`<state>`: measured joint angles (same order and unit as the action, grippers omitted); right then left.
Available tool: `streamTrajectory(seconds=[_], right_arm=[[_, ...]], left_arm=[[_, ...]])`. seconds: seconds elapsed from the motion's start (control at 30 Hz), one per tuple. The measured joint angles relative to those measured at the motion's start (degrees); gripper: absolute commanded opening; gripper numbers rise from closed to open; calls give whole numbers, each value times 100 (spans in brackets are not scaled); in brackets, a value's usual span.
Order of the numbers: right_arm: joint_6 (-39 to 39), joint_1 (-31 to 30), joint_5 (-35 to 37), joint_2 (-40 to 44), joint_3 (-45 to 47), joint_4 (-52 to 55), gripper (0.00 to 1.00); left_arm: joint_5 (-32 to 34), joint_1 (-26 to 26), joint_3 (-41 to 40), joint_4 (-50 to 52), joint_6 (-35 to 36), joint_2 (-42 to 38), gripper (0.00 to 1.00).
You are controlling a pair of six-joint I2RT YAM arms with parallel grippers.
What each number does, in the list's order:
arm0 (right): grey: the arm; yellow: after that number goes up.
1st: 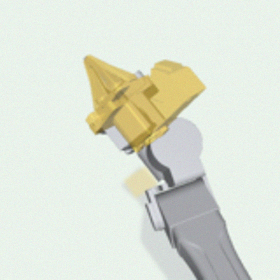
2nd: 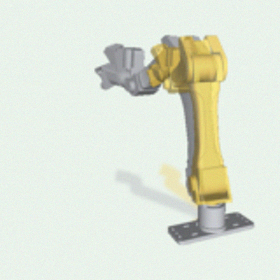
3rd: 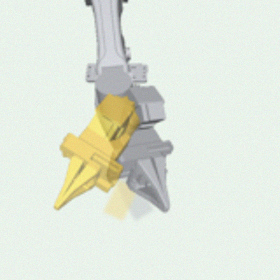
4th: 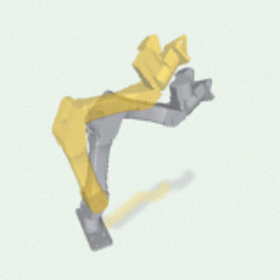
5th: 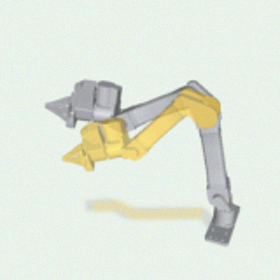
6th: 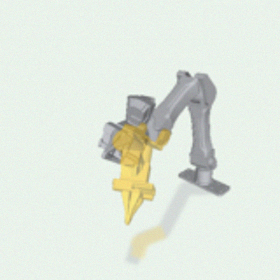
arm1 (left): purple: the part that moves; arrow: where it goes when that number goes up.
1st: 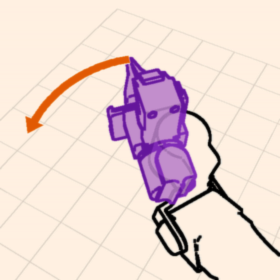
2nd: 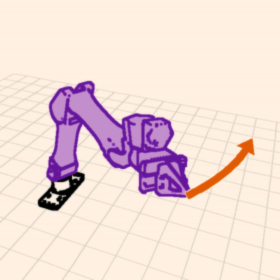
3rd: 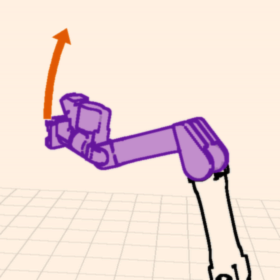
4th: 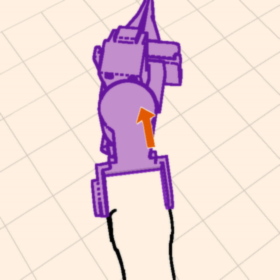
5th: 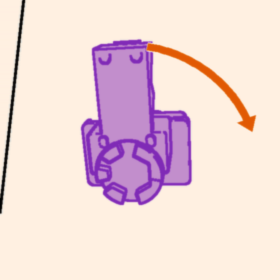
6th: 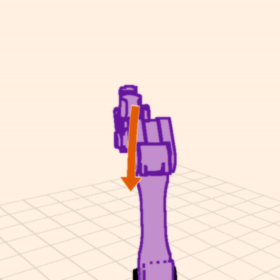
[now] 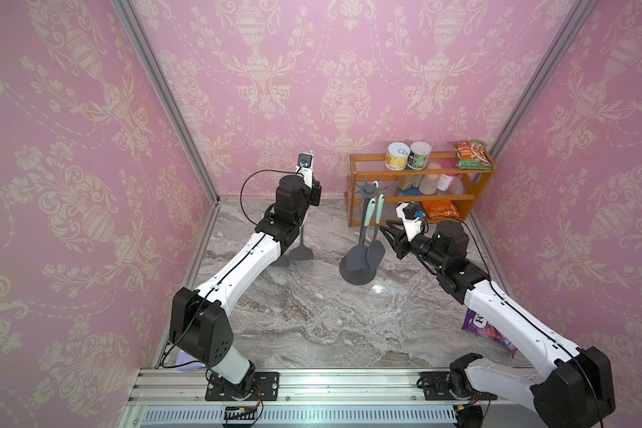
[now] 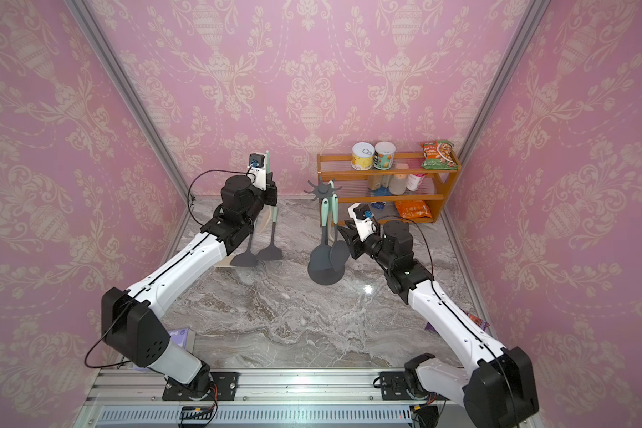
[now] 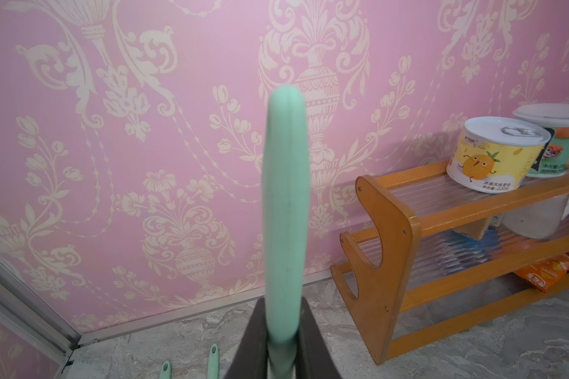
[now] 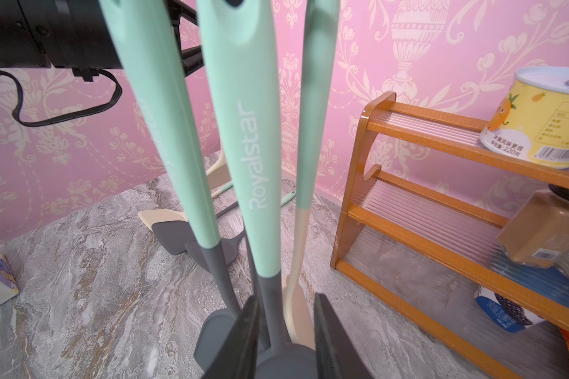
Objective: Take the spatula off the kitchen utensil rack
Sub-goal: Place the spatula at the center of the board.
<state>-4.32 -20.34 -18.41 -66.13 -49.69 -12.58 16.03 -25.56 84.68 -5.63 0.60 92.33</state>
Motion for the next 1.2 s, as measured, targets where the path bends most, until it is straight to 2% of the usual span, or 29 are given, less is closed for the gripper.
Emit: streamTrajectory(seconds=[0.1,0.33,0.67,1.0,1.2], right_arm=[[0,0,4,44,57,-2,32],[0,0,42,107,157,0,32],[0,0,42,219,181,7,32],[-7,0,118,264,284,87,33],[-17,0,177,339,295,146,33]], left_arm=[[284,0,562,581,-481,407,0],[697,0,2514,2396,-1475,1915,0],[595,232,2916,3357,-2280,2750,0],[208,505,4415,4081,-2811,3707,0],[46,522,4557,4214,-2905,3807,0]])
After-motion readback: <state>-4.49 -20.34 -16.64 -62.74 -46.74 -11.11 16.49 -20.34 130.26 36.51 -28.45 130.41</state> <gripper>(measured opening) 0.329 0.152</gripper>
